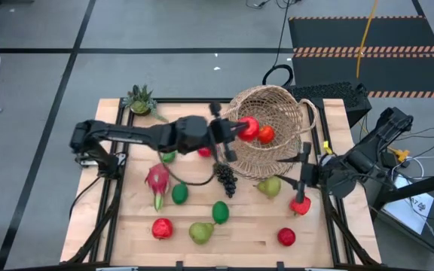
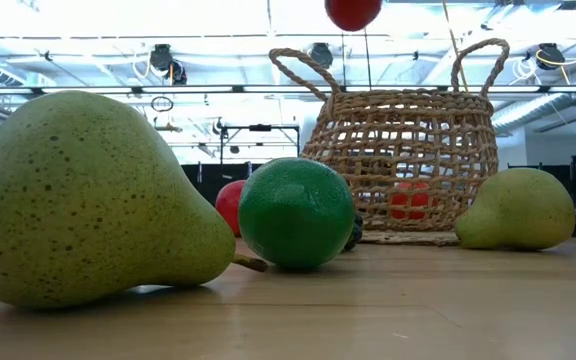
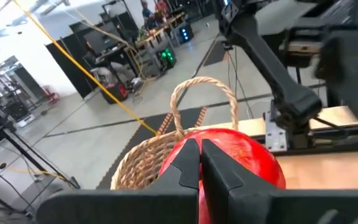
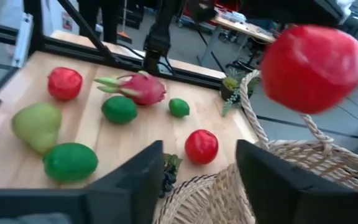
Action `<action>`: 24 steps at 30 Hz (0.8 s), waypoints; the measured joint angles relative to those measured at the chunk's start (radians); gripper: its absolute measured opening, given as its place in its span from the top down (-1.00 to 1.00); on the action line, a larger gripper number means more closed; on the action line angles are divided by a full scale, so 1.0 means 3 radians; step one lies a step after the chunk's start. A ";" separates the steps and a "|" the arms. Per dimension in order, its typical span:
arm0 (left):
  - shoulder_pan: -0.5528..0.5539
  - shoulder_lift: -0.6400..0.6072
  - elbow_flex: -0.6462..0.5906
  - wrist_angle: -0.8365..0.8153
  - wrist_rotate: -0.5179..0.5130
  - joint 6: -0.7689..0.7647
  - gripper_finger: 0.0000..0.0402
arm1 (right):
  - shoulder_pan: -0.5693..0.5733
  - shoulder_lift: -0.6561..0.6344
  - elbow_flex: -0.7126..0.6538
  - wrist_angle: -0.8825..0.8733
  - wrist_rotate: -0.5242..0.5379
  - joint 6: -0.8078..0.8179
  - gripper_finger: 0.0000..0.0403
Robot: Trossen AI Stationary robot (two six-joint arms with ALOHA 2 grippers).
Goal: Build produce basket
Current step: Put the red apple into the brown basket
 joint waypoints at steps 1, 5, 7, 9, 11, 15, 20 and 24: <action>0.0031 0.0067 0.0089 -0.0045 0.0031 0.0002 1.00 | 0.0035 -0.0031 0.0000 -0.0023 0.0000 0.0030 0.18; 0.0153 0.0323 0.0357 -0.0118 0.0145 0.0068 1.00 | 0.0163 -0.0136 0.0000 -0.0164 0.0000 0.0131 0.42; 0.0215 0.0446 0.0447 -0.0126 0.0187 0.0096 1.00 | 0.0211 -0.0166 0.0000 -0.0262 -0.0002 0.0178 0.51; 0.0272 0.0542 0.0500 -0.0130 0.0211 0.0114 1.00 | 0.0253 -0.0188 0.0000 -0.0404 -0.0002 0.0271 0.59; 0.0325 0.0636 0.0543 -0.0114 0.0218 0.0114 1.00 | 0.0286 -0.0211 0.0000 -0.0522 0.0001 0.0387 0.67; 0.0399 0.0810 0.0565 -0.0066 -0.0017 0.0225 1.00 | 0.0303 -0.0226 0.0000 -0.0643 0.0000 0.0575 0.79; 0.0395 0.0930 0.0567 0.0058 -0.0306 0.0376 1.00 | 0.0303 -0.0226 0.0000 -0.0658 0.0001 0.0637 0.89; 0.0378 0.0924 0.0570 0.0186 -0.0293 0.0389 1.00 | 0.0303 -0.0226 0.0000 -0.0664 0.0002 0.0646 0.94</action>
